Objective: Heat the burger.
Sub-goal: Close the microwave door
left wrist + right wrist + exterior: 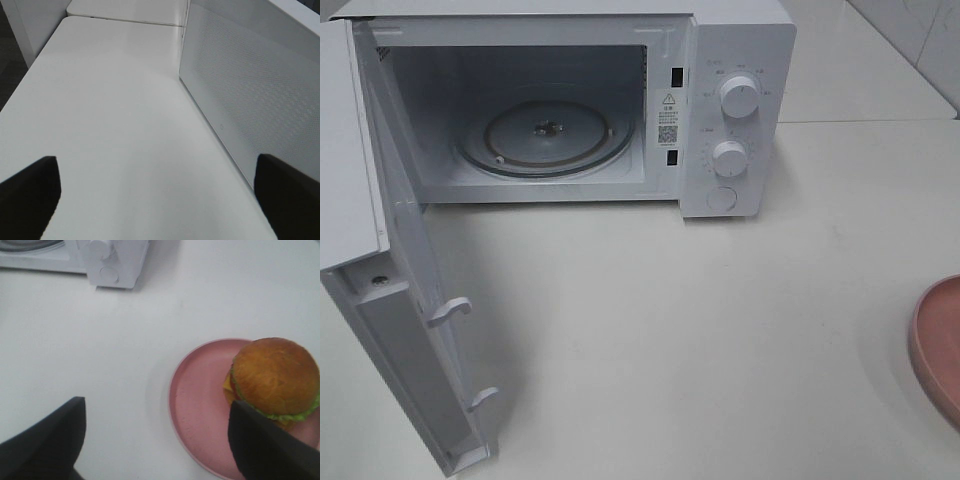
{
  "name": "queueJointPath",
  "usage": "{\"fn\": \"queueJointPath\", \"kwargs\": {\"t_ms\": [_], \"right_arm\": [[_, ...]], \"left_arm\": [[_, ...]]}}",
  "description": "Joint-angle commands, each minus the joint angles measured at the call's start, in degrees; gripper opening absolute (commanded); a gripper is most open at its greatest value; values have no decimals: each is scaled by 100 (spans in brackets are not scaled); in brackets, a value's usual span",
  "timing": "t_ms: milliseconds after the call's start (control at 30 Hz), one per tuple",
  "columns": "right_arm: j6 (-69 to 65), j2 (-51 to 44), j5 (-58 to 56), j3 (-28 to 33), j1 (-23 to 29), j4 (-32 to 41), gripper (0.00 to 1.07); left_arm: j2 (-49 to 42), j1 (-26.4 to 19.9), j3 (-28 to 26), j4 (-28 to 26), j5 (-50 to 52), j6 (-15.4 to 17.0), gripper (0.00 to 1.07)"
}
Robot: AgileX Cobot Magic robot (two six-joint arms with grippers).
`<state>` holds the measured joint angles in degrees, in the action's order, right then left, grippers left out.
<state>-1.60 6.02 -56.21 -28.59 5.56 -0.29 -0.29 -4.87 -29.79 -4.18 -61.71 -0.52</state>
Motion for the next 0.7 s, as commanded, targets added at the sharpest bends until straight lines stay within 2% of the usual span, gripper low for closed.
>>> {"fn": "queueJointPath", "kwargs": {"t_ms": [33,133,700], "right_arm": [[160,-401,120,29,-367,29,75],[160,-791,120,29,-544,29,75],[115,-728,120,29,-544,-17,75]], "left_arm": [[-23,-23,11,-11,46,17,98],[-23,-23,11,-11,46,17,98],[-29,-23,11,-11,46,17,98]]}}
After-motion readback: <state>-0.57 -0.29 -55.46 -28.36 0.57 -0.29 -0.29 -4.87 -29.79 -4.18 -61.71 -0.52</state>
